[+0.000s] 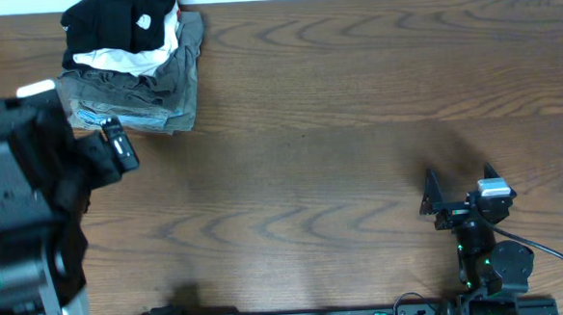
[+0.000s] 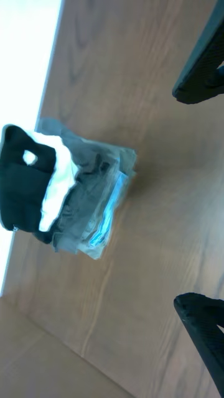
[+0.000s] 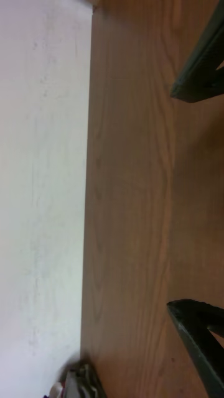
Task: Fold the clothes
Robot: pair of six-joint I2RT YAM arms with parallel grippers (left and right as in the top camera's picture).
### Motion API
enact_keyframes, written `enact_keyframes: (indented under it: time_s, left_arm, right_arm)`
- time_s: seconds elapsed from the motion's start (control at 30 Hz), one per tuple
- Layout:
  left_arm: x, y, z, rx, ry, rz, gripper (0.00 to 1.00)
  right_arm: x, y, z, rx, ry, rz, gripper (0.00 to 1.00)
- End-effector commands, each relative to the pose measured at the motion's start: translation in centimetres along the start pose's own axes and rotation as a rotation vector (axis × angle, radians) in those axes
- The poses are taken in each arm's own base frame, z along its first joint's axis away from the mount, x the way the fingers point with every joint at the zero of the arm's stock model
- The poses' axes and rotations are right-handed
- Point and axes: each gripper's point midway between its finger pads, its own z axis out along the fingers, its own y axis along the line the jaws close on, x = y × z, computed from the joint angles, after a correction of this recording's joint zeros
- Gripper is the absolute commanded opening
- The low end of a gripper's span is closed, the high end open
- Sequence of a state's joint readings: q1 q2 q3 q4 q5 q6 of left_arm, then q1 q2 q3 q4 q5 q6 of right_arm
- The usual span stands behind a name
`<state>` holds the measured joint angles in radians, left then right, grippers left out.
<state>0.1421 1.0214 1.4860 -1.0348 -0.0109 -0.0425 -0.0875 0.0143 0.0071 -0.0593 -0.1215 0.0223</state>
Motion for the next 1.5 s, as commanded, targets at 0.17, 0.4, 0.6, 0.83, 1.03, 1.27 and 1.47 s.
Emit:
enact_keyframes:
  time_s: [0.17,0.4,0.6,0.83,1.03,1.27,1.47]
  left_arm:
    - [2.5,-0.8,3.0,0.084,-0.205,-0.113,0.98]
    - [7.8,-0.5,6.6,0.121,-0.395,-0.128,0.98]
    - [12.5,-0.6,8.0,0.155,-0.478,-0.123,0.98]
    - [15.7,-0.9,9.2,0.186,-0.511,-0.114,0.98]
    - [16.5,-1.0,9.6,0.193,-0.529,-0.113,0.98]
    - [16.6,-0.9,9.3,0.197,-0.557,-0.11,0.98]
    - [16.9,-1.6,9.6,0.233,-0.571,-0.1,0.98]
  right_arm:
    - [0.0,0.0,0.0,0.002,-0.003,0.013,0.99]
    - [0.0,0.0,0.0,0.002,-0.003,0.014,0.99]
    - [0.0,0.0,0.0,0.002,-0.003,0.014,0.99]
    - [0.0,0.0,0.0,0.002,-0.002,0.014,0.99]
    - [0.0,0.0,0.0,0.002,-0.003,0.014,0.99]
    - [0.0,0.0,0.0,0.002,-0.002,0.014,0.99]
    - [0.0,0.0,0.0,0.002,-0.003,0.014,0.99]
